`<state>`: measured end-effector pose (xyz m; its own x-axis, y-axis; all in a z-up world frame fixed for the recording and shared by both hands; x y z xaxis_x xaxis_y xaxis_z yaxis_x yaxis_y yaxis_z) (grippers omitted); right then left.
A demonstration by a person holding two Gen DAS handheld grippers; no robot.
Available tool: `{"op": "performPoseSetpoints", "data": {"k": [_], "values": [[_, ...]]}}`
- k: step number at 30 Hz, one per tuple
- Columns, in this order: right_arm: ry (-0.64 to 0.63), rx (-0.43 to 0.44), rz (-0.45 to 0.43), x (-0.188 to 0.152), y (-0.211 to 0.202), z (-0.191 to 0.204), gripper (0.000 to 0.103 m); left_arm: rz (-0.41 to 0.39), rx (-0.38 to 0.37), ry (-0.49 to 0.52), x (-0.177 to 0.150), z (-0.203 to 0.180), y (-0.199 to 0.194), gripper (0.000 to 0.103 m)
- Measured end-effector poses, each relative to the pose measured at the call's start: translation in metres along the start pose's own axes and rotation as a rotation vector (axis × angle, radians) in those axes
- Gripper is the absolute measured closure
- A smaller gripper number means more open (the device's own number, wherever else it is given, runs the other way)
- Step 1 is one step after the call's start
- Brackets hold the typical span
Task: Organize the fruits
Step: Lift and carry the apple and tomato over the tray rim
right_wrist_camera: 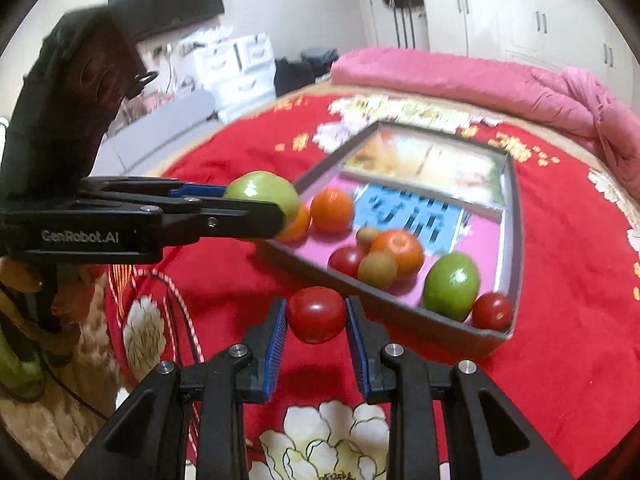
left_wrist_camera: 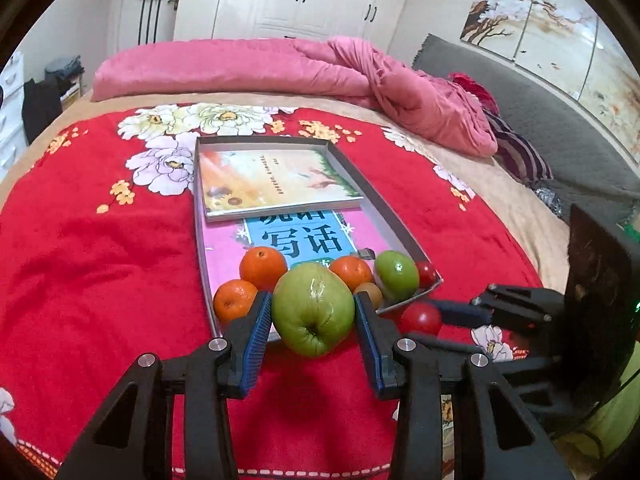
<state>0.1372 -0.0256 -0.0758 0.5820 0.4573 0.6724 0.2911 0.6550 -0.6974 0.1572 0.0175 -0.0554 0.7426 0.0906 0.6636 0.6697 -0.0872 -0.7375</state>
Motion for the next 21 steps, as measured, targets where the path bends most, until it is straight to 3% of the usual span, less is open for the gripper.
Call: {"op": "performPoseSetpoints", "data": {"k": [7,21], "values": [[0.027,-0.054,-0.084,0.021,-0.014,-0.018,0.073,0.011,0.015,0.011,-0.001,-0.001,0.011,0.060],[0.050,-0.125,-0.104,0.026,-0.013,-0.040,0.073,0.071,0.042,0.019,-0.009,0.001,0.034,0.060]]}}
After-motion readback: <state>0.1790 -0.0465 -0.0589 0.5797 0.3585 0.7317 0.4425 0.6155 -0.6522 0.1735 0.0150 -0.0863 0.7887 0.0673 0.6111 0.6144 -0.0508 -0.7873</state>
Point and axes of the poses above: each gripper's, at about its wrist camera, not at the fingertips, and y roughly the way its jaws point, z to its left, x to its top, the point moved 8 cm from there along y, roughly the way its jaws point, and after that the axes turned 10 degrees about x, right-handed, at the moved point
